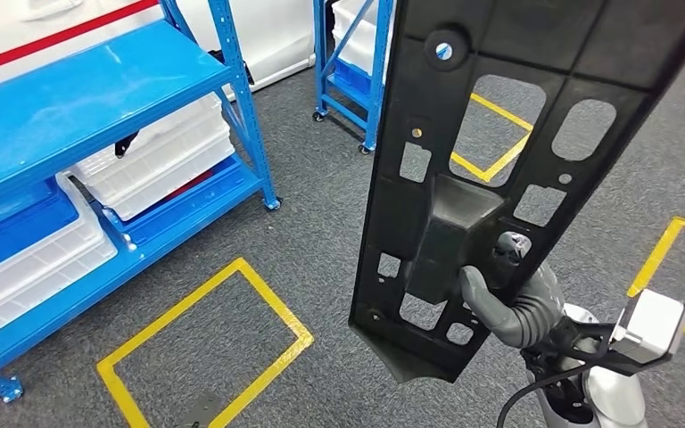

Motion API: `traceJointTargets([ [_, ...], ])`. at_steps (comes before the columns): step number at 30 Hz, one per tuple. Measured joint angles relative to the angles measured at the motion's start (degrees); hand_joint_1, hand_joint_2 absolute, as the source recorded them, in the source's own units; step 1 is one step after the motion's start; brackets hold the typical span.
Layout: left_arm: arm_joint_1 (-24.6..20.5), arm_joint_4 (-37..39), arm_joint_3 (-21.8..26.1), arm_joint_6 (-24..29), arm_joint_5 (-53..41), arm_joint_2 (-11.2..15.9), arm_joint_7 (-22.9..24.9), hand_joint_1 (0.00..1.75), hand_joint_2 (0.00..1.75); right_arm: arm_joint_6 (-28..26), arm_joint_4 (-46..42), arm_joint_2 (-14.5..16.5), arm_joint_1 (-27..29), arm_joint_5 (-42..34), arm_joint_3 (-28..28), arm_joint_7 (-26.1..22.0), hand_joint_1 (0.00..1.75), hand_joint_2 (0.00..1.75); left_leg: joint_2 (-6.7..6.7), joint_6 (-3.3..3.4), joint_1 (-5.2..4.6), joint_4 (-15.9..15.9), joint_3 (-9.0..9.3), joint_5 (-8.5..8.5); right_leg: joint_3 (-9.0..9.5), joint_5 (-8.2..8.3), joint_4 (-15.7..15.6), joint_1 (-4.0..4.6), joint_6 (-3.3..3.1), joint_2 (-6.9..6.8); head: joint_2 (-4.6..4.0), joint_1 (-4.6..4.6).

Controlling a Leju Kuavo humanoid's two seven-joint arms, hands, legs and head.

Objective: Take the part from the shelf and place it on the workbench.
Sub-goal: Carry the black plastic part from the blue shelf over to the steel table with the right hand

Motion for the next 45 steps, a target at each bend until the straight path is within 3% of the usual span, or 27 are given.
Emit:
traceJointTargets([
  [1, -0.01, -0.01, 0.01, 0.02, 0.0, -0.02, -0.01, 0.0, 1.75, -0.01, -0.21, -0.04, 0.09, 0.04, -0.09, -0.02, 1.75, 1.75, 0.68, 0.37, 0.11, -0.32, 0.1, 0.22, -0.61, -0.89, 1.29, 0.13, 0.25, -1.37, 0.0, 0.01],
  [3, 0.12, -0.01, 0.01, 0.04, -0.01, -0.02, -0.05, 0.0, 1.75, -0.03, -0.46, -0.09, 0.22, 0.08, -0.22, -0.04, 1.75, 1.75, 2.12, 0.8, 0.05, -0.61, 0.19, 0.38, -3.47, -4.32, 7.38, 0.18, 0.67, -4.78, 0.0, 0.01],
  [5, 0.28, 0.01, 0.01, 0.04, -0.02, -0.02, -0.06, 0.0, 1.75, -0.04, -0.49, -0.11, 0.54, 0.09, -0.24, -0.04, 1.75, 1.75, 3.64, 0.87, -0.1, -0.6, 0.14, 0.3, -6.73, -7.04, 14.17, -0.2, 1.03, -6.12, 0.0, 0.0],
  [6, 0.3, 0.01, 0.01, 0.04, -0.02, -0.02, -0.06, 0.0, 1.75, -0.04, -0.49, -0.11, 0.68, 0.1, -0.25, -0.03, 1.75, 1.75, 4.37, 0.84, -0.13, -0.59, 0.14, 0.23, -7.2, -7.0, 15.25, -0.38, 1.15, -6.36, 0.0, 0.0],
  [7, 0.28, 0.01, 0.01, 0.03, -0.02, -0.02, -0.06, 0.0, 1.75, -0.04, -0.49, -0.14, 0.77, 0.1, -0.26, -0.02, 1.75, 1.75, 5.07, 0.78, -0.15, -0.59, 0.2, 0.15, -6.44, -5.89, 14.01, -0.51, 1.17, -6.61, 0.0, 0.0],
  [10, 0.19, 0.01, -0.01, -0.2, -0.07, -0.02, -0.14, 0.0, 1.75, -0.02, -0.56, -0.27, 0.69, 0.12, -0.35, -0.01, 1.75, 1.75, 6.82, 0.18, -0.32, -0.53, 0.63, -0.31, -0.15, -1.36, 2.72, -0.08, 0.68, -9.45, 0.0, 0.0],
  [12, 0.18, 0.01, -0.01, -0.29, -0.03, -0.01, -0.21, 0.0, 1.75, 0.02, -0.62, -0.3, 0.58, 0.11, -0.38, -0.04, 1.75, 1.75, 7.83, -0.37, -0.59, -0.5, 0.81, -0.62, 1.5, -0.94, -0.66, 0.52, 0.15, -10.62, 0.0, -0.01],
  [14, 0.16, 0.01, 0.01, -0.25, 0.02, -0.02, -0.2, 0.0, 1.75, 0.06, -0.62, -0.37, 0.6, 0.11, -0.44, -0.04, 1.75, 1.75, 8.75, -0.96, -0.69, -0.58, 1.04, -0.88, 1.39, -0.85, -0.85, 0.56, -0.42, -9.39, 0.0, -0.01],
  [16, 0.12, 0.01, -0.01, -0.19, 0.03, -0.02, -0.18, 0.0, 1.75, 0.13, -0.63, -0.43, 0.51, 0.11, -0.5, -0.05, 1.75, 1.75, 7.06, -1.46, -0.49, 0.88, 0.69, -2.19, 1.57, -0.59, -1.31, 0.26, -1.11, -8.17, 0.0, -0.02],
  [18, 0.22, 0.01, -0.02, -0.22, 0.01, -0.01, -0.17, 0.0, 1.75, 0.2, -0.58, -0.4, 0.31, 0.09, -0.51, -0.09, 1.75, 1.75, 3.91, -1.69, -0.27, 6.64, -1.83, -5.42, 1.7, -0.46, -1.57, 0.07, -1.71, -7.04, 0.0, -0.02],
  [20, 0.45, 0.01, -0.01, -0.38, -0.03, 0.03, -0.17, 0.0, 1.75, 0.25, -0.36, -0.38, 0.28, 0.05, -0.51, -0.11, 1.75, 1.75, 2.73, -1.85, -0.25, 14.32, -5.68, -8.36, 1.69, -0.48, -1.53, 0.12, -1.95, -5.63, 0.0, -0.01],
  [21, 0.54, 0.01, -0.01, -0.48, -0.04, 0.06, -0.18, 0.0, 1.75, 0.27, -0.22, -0.39, 0.32, 0.04, -0.51, -0.12, 1.75, 1.75, 2.59, -1.9, -0.26, 16.23, -6.84, -8.44, 1.7, -0.48, -1.48, 0.15, -1.96, -4.81, 0.0, -0.01],
  [22, 0.58, 0.01, -0.01, -0.56, -0.06, 0.09, -0.19, 0.0, 1.75, 0.29, -0.12, -0.39, 0.35, 0.04, -0.51, -0.13, 1.75, 1.75, 2.51, -1.9, -0.25, 15.95, -7.01, -7.38, 1.73, -0.5, -1.38, 0.16, -1.94, -3.96, 0.0, -0.01],
  [23, 0.56, 0.01, -0.02, -0.62, -0.07, 0.1, -0.21, 0.0, 1.75, 0.31, -0.07, -0.39, 0.37, 0.02, -0.51, -0.17, 1.75, 1.75, 2.24, -1.84, -0.21, 13.4, -6.11, -5.32, 1.76, -0.55, -1.23, 0.13, -1.87, -3.13, 0.0, -0.01],
  [25, 0.54, 0.01, -0.02, -0.71, -0.08, 0.15, -0.24, 0.0, 1.75, 0.32, -0.05, -0.39, 0.37, -0.06, -0.51, -0.3, 1.75, 1.75, -0.04, -1.6, -0.01, 5.85, -3.07, -1.22, 1.62, -0.77, -0.71, 0.09, -1.52, -1.61, 0.0, -0.01],
  [27, 0.51, 0.01, -0.03, -0.81, -0.1, 0.2, -0.24, 0.0, 1.75, 0.36, -0.03, -0.39, 0.41, -0.11, -0.51, -0.43, 1.75, 1.75, -2.34, -1.25, 0.16, 1.56, -1.29, -0.01, 0.98, -0.8, -0.22, -0.08, -0.87, -0.19, 0.0, -0.02],
  [29, 0.44, 0.01, -0.03, -0.9, -0.1, 0.21, -0.24, 0.0, 1.75, 0.36, 0.01, -0.44, 0.58, -0.14, -0.55, -0.51, 1.75, 1.75, -2.05, -0.71, 0.1, 0.84, -0.97, -0.19, 0.43, -0.49, -0.22, -0.34, -0.04, 1.17, 0.0, -0.03],
  [30, 0.41, 0.01, -0.03, -0.92, -0.11, 0.24, -0.24, 0.0, 1.75, 0.35, 0.01, -0.5, 0.71, -0.15, -0.59, -0.55, 1.75, 1.75, -1.36, -0.31, 0.06, 0.55, -0.82, -0.02, 0.32, -0.54, -0.12, -0.39, 0.3, 0.91, 0.0, -0.03],
  [32, 0.33, 0.01, -0.03, -0.92, -0.09, 0.3, -0.24, 0.0, 1.75, 0.34, 0.01, -0.59, 0.66, -0.16, -0.65, -0.56, 1.75, 1.75, 0.15, 0.48, 0.09, -0.13, -0.41, 0.33, -0.92, -2.18, 2.5, -0.23, 0.84, -2.04, 0.0, -0.01],
  [34, 0.36, 0.01, -0.03, -0.93, -0.07, 0.33, -0.24, 0.0, 1.75, 0.32, 0.02, -0.6, 0.5, -0.17, -0.66, -0.56, 1.75, 1.75, 1.7, 0.87, -0.09, -0.33, -0.23, 0.34, -4.23, -5.63, 9.2, -0.26, 1.25, -5.45, 0.0, 0.0],
  [36, 0.41, 0.01, -0.02, -0.96, -0.06, 0.34, -0.24, 0.0, 1.75, 0.3, 0.03, -0.59, 0.49, -0.17, -0.64, -0.55, 1.75, 1.75, 3.29, 0.92, -0.23, -0.31, -0.2, 0.18, -7.26, -7.53, 15.03, -0.53, 1.54, -6.33, 0.0, -0.01],
  [37, 0.39, 0.01, -0.02, -0.96, -0.06, 0.34, -0.24, 0.0, 1.75, 0.29, 0.03, -0.58, 0.5, -0.17, -0.64, -0.54, 1.75, 1.75, 4.06, 0.89, -0.25, -0.3, -0.13, 0.07, -7.43, -6.98, 15.29, -0.62, 1.58, -6.51, 0.0, -0.01],
  [38, 0.34, 0.01, -0.02, -0.96, -0.06, 0.34, -0.24, 0.0, 1.75, 0.29, 0.03, -0.59, 0.48, -0.17, -0.64, -0.52, 1.75, 1.75, 4.76, 0.81, -0.27, -0.3, 0.0, -0.07, -6.31, -5.44, 13.18, -0.64, 1.51, -6.77, 0.0, -0.01],
  [39, 0.29, 0.01, -0.02, -0.96, -0.06, 0.34, -0.24, 0.0, 1.75, 0.29, 0.03, -0.6, 0.44, -0.16, -0.64, -0.51, 1.75, 1.75, 5.38, 0.68, -0.29, -0.3, 0.22, -0.24, -4.13, -3.37, 9.22, -0.55, 1.32, -7.48, 0.0, -0.01],
  [41, 0.23, 0.01, -0.03, -0.97, -0.06, 0.35, -0.24, 0.0, 1.75, 0.29, 0.03, -0.6, 0.23, -0.15, -0.64, -0.53, 1.75, 1.75, 6.47, 0.22, -0.48, -0.27, 0.59, -0.66, -0.11, -0.89, 1.81, 0.05, 0.7, -9.5, 0.0, -0.01],
  [43, 0.16, 0.01, -0.04, -0.99, -0.07, 0.35, -0.24, 0.0, 1.75, 0.29, 0.03, -0.59, 0.06, -0.14, -0.64, -0.55, 1.75, 1.75, 7.43, -0.33, -0.66, -0.28, 0.82, -0.99, 0.98, -0.78, -0.57, 0.69, 0.11, -10.05, 0.0, -0.01],
  [45, 0.02, 0.01, -0.04, -1.0, -0.1, 0.31, -0.24, 0.0, 1.75, 0.25, 0.0, -0.6, 0.06, -0.11, -0.65, -0.51, 1.75, 1.75, 8.0, -0.92, -0.6, -0.3, 1.13, -1.35, 1.02, -0.62, -0.93, 0.69, -0.51, -8.8, 0.0, -0.02],
])
